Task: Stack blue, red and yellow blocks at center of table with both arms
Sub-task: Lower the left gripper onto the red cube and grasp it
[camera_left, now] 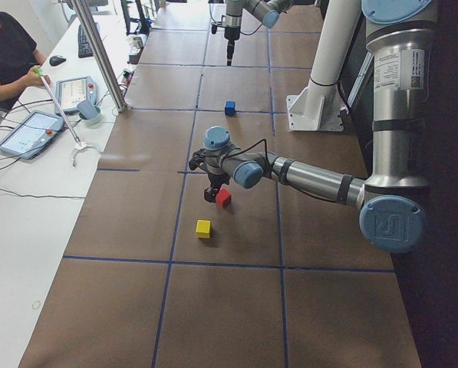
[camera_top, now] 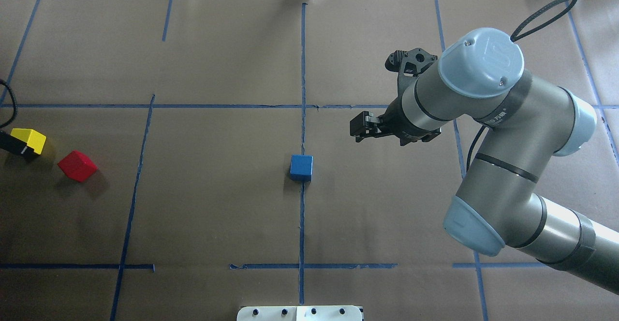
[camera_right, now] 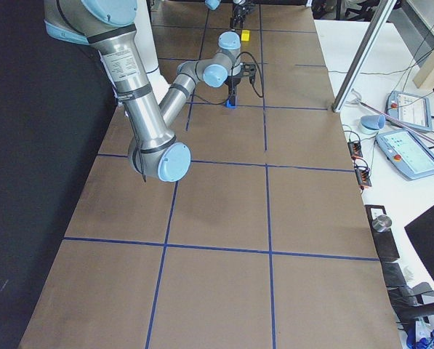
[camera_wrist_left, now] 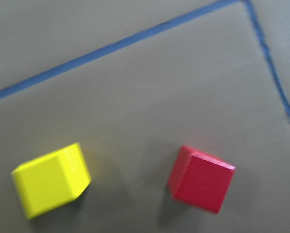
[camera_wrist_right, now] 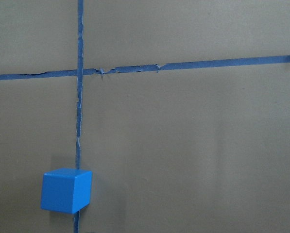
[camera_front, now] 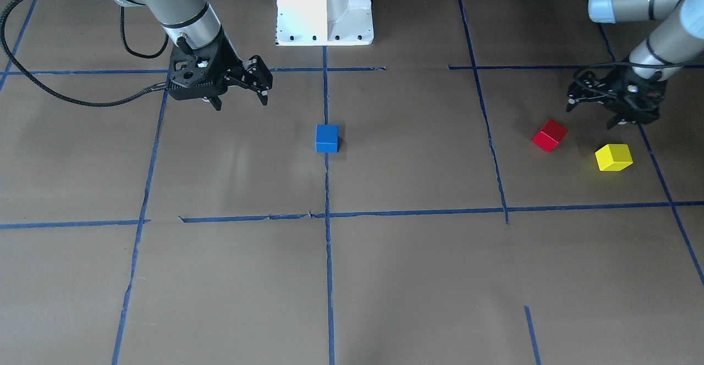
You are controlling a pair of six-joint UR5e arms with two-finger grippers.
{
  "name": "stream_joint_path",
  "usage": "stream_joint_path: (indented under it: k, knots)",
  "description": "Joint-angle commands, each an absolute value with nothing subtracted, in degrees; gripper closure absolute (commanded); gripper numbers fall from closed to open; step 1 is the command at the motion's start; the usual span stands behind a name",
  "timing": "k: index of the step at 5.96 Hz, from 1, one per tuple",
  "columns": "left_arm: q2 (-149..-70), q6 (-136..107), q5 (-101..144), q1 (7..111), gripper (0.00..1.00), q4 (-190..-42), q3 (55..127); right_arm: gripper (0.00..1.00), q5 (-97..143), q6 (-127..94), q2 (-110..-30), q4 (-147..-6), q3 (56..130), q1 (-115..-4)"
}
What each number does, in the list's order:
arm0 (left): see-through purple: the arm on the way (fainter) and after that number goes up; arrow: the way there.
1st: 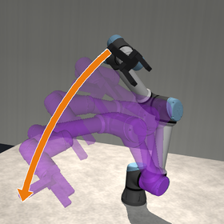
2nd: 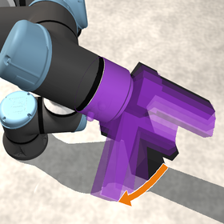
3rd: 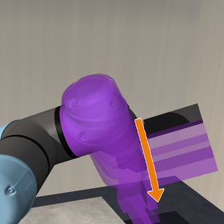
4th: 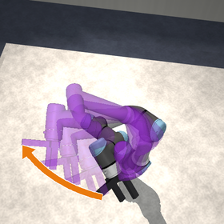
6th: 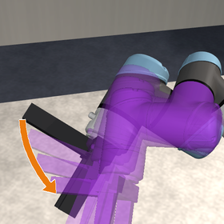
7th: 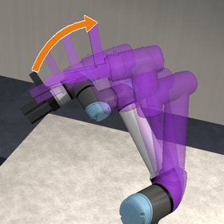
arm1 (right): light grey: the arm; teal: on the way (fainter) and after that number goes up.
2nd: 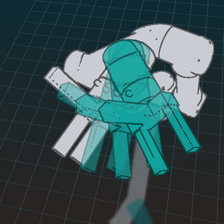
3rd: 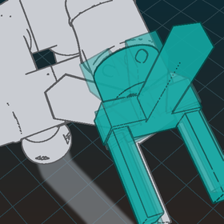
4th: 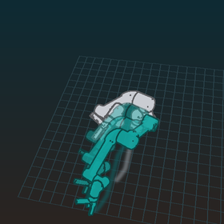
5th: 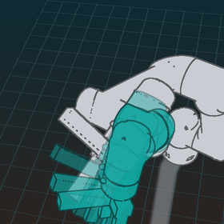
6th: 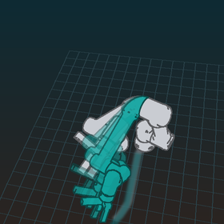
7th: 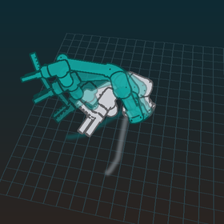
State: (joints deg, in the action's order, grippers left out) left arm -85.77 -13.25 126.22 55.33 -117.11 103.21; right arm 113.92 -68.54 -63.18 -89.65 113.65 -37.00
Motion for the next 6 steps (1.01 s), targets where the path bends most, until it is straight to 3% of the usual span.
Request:
stream_joint_path:
  k: [1,6]
  knots:
    - [-86.2,-11.3,123.6,51.2,0.01,-126.7,99.8,0.00,113.8,-68.5,-63.3,-89.6,113.5,-36.9]
    - [-86.4,-9.2,122.8,49.0,0.01,-126.7,96.3,0.00,113.8,-68.5,-63.5,-89.6,113.4,-36.7]
